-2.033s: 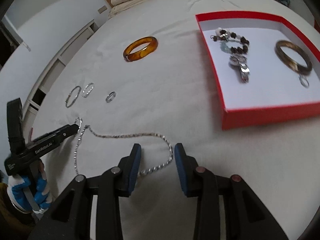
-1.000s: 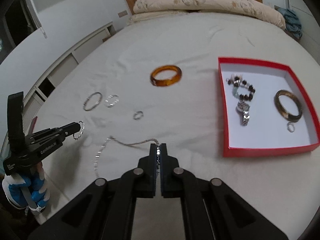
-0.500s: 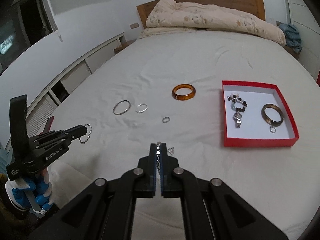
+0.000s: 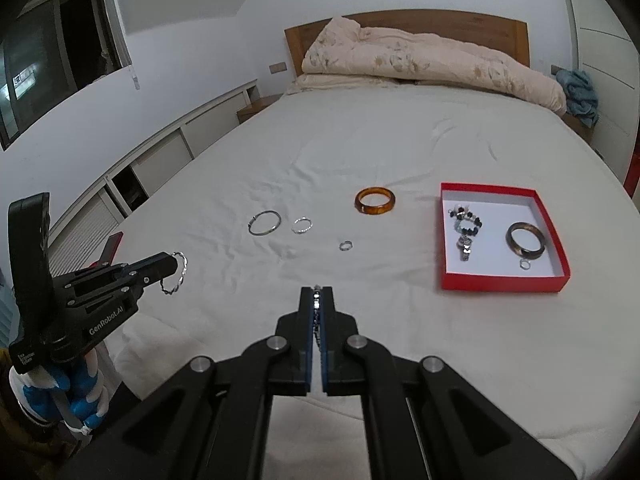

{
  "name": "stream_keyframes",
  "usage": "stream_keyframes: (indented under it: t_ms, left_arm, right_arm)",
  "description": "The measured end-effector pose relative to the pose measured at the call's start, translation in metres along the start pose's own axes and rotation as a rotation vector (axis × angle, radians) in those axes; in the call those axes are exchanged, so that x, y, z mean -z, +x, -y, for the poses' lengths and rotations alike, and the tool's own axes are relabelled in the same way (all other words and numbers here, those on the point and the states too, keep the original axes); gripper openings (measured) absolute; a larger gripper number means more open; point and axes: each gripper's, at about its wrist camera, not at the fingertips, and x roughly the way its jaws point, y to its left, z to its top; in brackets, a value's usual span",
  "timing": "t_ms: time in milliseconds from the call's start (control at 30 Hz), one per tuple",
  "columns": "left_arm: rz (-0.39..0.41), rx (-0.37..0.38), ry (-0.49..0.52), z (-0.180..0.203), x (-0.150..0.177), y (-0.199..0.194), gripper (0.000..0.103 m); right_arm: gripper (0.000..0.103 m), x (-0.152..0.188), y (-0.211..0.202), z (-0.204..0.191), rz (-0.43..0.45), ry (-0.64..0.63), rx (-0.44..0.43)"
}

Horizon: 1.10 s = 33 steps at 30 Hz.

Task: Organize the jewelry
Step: 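Lift the chain and twisted hoop and carry them toward the red box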

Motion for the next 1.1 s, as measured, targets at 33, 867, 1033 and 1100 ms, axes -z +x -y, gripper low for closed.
stream_keyframes:
  t_ms: [33, 867, 1033, 1100]
  left_arm:
    - [0.005, 0.002, 0.003, 0.002, 0.000, -0.003, 0.003]
    - [0.030, 0.150, 0.088, 0.075, -0.052, 0.014, 0.003]
    - [0.025, 0.199, 0.119, 0.104, -0.081, 0.038, 0.003]
    - [0.024, 0.217, 0.132, 0.117, -0.094, 0.052, 0.003]
  right_arm:
    - [0.002, 0.000, -0.003, -0.001, 0.004, -0.001, 0.001]
    - [0.002, -0.045, -0.067, 0.055, 0.118, 0.033, 0.122]
    - [0.002, -0.077, -0.071, 0.093, 0.153, 0.039, 0.167]
    - [0.002, -0.090, -0.066, 0.110, 0.161, 0.041, 0.182]
